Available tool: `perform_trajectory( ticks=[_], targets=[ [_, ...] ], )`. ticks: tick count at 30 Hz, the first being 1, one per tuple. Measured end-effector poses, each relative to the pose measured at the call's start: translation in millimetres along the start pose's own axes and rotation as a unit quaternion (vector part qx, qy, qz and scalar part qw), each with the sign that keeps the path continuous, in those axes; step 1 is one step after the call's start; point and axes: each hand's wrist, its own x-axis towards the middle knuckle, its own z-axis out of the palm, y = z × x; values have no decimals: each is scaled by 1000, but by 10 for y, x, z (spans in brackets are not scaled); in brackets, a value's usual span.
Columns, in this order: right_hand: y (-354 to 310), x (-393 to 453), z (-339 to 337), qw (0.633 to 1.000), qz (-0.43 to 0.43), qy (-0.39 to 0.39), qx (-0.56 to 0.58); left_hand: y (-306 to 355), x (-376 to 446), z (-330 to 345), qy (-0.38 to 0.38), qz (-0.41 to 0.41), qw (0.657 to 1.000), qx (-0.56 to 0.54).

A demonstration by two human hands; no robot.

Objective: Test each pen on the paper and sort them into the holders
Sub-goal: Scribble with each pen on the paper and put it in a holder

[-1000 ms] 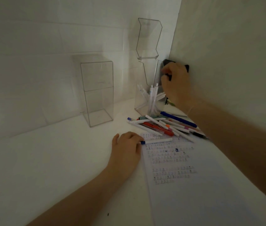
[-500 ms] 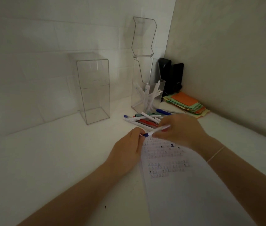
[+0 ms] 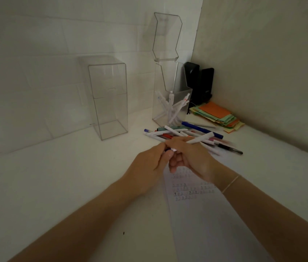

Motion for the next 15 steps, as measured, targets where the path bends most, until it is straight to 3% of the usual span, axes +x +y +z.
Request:
perform_trajectory(
  ticks=[6,15],
  targets=[
    [-6,-202,-92,997,3,-72,3,87,-11,41,-18,33,999,9],
    [10,-424,-176,995,-25,-78,-63,116,-72,139,-39,40,997,-45]
  ],
)
